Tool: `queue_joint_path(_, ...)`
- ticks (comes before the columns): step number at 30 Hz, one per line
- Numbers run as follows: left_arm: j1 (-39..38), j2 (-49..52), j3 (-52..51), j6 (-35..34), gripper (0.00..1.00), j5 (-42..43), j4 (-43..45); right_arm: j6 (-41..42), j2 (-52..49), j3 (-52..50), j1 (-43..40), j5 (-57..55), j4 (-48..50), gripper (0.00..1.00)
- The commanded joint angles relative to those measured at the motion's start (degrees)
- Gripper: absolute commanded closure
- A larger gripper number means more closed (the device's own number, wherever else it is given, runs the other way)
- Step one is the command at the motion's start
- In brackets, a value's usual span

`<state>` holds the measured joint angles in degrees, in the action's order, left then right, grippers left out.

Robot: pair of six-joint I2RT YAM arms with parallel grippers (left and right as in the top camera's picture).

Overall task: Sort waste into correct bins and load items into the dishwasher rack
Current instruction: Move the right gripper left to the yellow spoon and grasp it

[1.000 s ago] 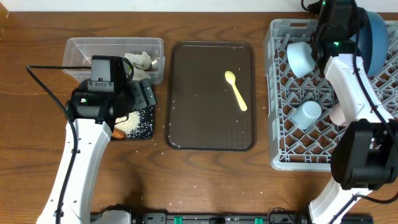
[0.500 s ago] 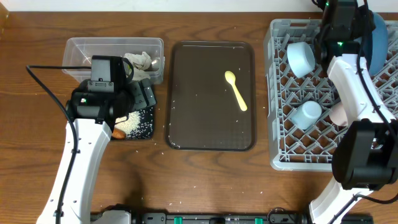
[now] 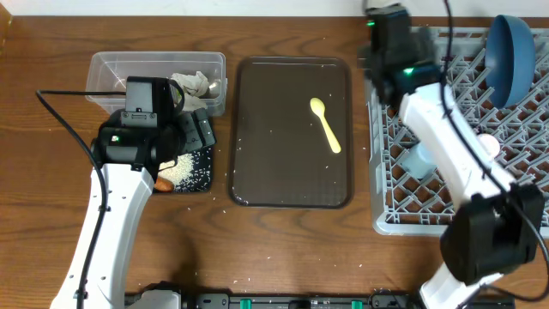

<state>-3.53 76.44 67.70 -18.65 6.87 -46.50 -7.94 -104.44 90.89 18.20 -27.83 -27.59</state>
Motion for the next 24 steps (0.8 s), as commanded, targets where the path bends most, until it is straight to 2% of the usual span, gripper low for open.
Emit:
queue_joint_path(1, 0.2, 0.4, 0.8, -0.1, 0.05, -0.5, -0.2, 5.8, 3.0, 0.1, 3.5, 16.7, 0.0, 0.12)
queue_joint_path(3, 0.2, 0.4, 0.8, -0.1, 0.05, -0.5, -0.2, 7.8, 1.5, 0.0, 4.4, 24.2, 0.3, 0.15)
queue_joint_path(9, 0.2, 0.4, 0.8, -0.1, 0.05, -0.5, -0.2, 15.9, -6.2, 0.0, 4.9, 29.4, -0.1, 0.15)
queue_joint_path(12, 0.2, 0.4, 0.8, -0.1, 0.05, -0.5, -0.2, 17.2, -10.2, 0.0, 4.7, 34.6, -0.9, 0.22)
queue_joint_path(24, 0.2, 0.4, 0.8, -0.1, 0.05, -0.5, -0.2, 20.2, -20.5, 0.1, 4.1, 36.2, -1.3, 0.36)
